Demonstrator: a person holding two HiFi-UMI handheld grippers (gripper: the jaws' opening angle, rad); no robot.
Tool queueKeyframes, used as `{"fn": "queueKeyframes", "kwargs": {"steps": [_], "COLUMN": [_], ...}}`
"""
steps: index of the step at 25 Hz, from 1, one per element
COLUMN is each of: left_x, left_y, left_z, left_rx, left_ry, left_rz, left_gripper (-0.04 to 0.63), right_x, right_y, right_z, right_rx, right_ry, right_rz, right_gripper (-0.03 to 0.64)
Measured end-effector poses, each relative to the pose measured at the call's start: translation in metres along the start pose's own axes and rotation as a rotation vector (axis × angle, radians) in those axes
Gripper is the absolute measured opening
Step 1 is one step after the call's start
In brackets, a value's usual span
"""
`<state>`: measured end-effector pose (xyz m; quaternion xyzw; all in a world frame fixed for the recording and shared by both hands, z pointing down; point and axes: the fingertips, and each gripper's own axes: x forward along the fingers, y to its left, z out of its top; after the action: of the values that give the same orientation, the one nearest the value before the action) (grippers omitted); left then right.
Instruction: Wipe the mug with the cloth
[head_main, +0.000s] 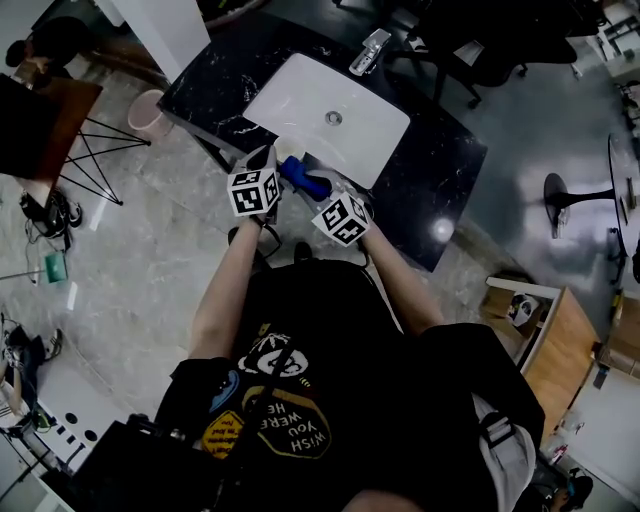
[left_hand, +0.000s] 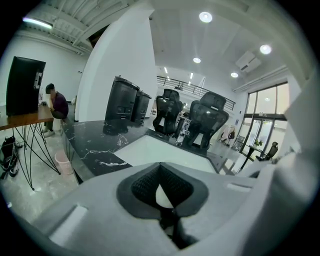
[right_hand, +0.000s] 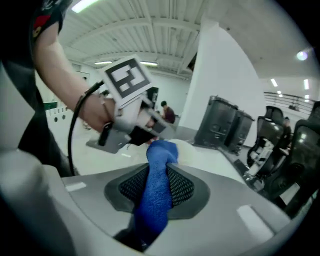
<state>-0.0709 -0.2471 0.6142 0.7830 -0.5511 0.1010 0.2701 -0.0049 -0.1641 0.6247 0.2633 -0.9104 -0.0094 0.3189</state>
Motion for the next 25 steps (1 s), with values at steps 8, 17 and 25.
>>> {"fn": "queueKeyframes", "kwargs": {"steps": [8, 17, 25], "left_x": [-0.003, -0.001, -0.005], "left_y": [0.000, -0.002, 0.001], "left_z": [-0.001, -0.002, -0.017], "left_rx": [-0.023, -0.013, -0.031], "left_ry": [-0.006, 0.009, 0.031], "left_rz": [-0.004, 0.000, 0.002], "left_gripper": [0.003, 0.003, 0.003], "right_x": [-0.001, 0.002, 0.007], "right_y": [-0.098, -0.006, -0.101], "right_z": [0.024, 0.008, 0.006], "right_rx": [0.174, -0.040, 0.198], "right_ry": [-0.014, -0.001, 0.055], "right_rz": [-0.198, 0.023, -0.209], "right_gripper": [0.100, 0.098, 0.100]}}
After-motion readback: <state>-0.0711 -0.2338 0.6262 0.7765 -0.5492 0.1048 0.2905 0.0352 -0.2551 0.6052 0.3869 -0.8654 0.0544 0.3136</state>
